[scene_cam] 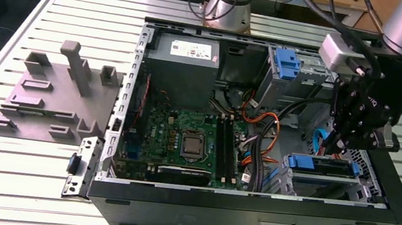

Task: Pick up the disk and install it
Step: 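Insert the second disk wire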

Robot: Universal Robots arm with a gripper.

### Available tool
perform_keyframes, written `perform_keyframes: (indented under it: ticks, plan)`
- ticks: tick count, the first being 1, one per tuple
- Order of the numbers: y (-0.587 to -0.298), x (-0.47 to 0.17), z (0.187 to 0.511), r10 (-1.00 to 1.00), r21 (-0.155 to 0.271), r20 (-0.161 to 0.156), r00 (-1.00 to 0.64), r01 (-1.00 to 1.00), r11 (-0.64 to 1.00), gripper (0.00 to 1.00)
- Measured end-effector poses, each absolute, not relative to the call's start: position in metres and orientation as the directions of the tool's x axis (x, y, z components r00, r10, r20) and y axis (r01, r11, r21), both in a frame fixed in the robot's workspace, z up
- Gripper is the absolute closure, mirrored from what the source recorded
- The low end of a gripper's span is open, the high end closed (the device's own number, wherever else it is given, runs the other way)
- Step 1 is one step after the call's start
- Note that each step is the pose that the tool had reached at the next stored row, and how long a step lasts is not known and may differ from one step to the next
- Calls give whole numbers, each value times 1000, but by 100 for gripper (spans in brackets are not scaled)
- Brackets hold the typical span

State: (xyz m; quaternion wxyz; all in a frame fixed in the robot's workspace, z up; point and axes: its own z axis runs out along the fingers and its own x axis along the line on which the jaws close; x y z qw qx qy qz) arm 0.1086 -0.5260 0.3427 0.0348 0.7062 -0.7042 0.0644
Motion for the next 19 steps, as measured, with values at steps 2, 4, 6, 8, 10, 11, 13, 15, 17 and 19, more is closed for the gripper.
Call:
perform_keyframes:
  ticks: [2, 4, 6, 8, 10, 11, 13, 15, 17, 19]
  plan:
    - [-529, 108, 341, -992, -43, 129, 0, -999, -6, 84]
    - [-532, 108, 341, -993, -45, 116, 0, -999, -5, 84]
    - [-534, 108, 340, -995, -46, 100, 0, -999, -5, 84]
    - [-537, 108, 339, -996, -47, 87, 0, -999, -4, 84]
    - [-541, 107, 339, -997, -50, 82, 0, -999, -4, 84]
    - [-542, 107, 339, -997, -50, 82, 1, -999, -5, 84]
    - [-544, 107, 339, -997, -51, 82, 2, -999, -6, 84]
    - [-545, 107, 339, -997, -51, 82, 2, -999, -7, 84]
    - [-546, 107, 339, -997, -51, 82, 3, -999, -7, 84]
    - [-548, 107, 339, -997, -51, 82, 2, -999, -7, 84]
